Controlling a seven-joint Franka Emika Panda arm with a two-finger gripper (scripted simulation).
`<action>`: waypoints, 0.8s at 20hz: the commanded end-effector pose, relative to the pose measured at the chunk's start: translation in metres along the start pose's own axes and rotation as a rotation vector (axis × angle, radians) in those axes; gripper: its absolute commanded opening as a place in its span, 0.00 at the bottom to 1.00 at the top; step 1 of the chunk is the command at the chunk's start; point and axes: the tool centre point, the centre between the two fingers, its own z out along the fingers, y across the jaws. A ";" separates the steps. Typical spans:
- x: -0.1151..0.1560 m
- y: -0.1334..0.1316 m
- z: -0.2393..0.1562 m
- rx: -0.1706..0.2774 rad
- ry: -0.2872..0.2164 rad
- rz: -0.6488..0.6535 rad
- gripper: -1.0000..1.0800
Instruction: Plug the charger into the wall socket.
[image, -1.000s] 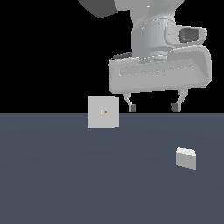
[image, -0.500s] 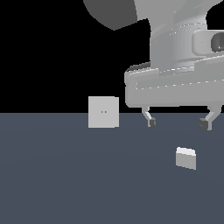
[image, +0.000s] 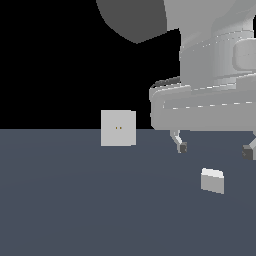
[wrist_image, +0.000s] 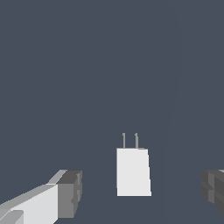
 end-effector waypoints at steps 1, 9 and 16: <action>0.000 0.000 0.000 0.000 0.000 0.000 0.96; -0.005 0.000 0.016 0.001 0.000 0.002 0.96; -0.012 0.000 0.043 0.001 0.000 0.004 0.96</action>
